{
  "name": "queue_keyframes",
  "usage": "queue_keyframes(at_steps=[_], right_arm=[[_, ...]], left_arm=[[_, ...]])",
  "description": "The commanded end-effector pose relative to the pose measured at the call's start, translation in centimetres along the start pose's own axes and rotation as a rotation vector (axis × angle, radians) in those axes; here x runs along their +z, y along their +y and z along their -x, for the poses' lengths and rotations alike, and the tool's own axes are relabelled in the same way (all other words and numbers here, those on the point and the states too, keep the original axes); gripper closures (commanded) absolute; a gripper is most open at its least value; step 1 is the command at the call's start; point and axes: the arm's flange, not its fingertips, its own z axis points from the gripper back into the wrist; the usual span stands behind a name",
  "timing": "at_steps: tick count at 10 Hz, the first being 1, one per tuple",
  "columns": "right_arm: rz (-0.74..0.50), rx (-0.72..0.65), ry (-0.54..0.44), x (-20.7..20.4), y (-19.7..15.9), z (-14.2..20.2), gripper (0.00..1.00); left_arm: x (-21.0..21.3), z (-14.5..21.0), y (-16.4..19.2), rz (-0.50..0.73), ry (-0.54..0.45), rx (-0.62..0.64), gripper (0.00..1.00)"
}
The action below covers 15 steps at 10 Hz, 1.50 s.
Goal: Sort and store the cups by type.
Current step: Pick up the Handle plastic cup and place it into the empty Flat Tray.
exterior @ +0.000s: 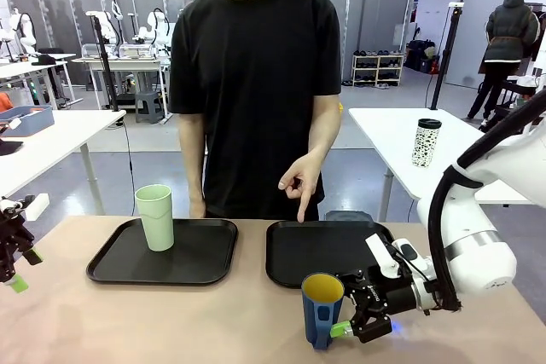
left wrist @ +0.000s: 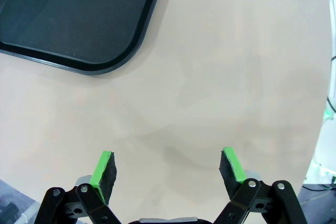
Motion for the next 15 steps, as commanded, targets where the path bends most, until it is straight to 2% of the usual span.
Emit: queue_keyframes(at_steps=[1, 7, 11, 12, 13, 14, 15], right_arm=[[0.006, 0.034, -0.041, -1.0, -0.5, 0.6, 0.00], [-0.023, 0.045, -0.082, -3.1, -0.5, 1.8, 0.00], [-0.041, 0.027, -0.063, -3.5, -0.3, 2.1, 0.00], [-0.037, 0.052, -0.061, -3.6, -0.2, 2.2, 0.14], [-0.035, 0.046, -0.075, -3.5, -0.1, 2.3, 0.18], [-0.038, 0.049, -0.067, -3.5, 0.0, 2.4, 0.32], [-0.038, 0.049, -0.064, -3.5, 0.0, 2.4, 0.36]], left_arm=[[0.1, 0.1, 0.2, -0.012, -0.014, -0.015, 0.00], [0.1, 0.1, 0.2, -0.012, -0.014, -0.015, 0.00], [0.1, 0.1, 0.2, -0.012, -0.014, -0.015, 0.00], [0.1, 0.1, 0.2, -0.012, -0.014, -0.015, 0.00], [0.1, 0.1, 0.2, -0.012, -0.014, -0.015, 0.00], [0.1, 0.1, 0.2, -0.012, -0.014, -0.015, 0.00], [0.1, 0.1, 0.2, -0.012, -0.014, -0.015, 0.00]])
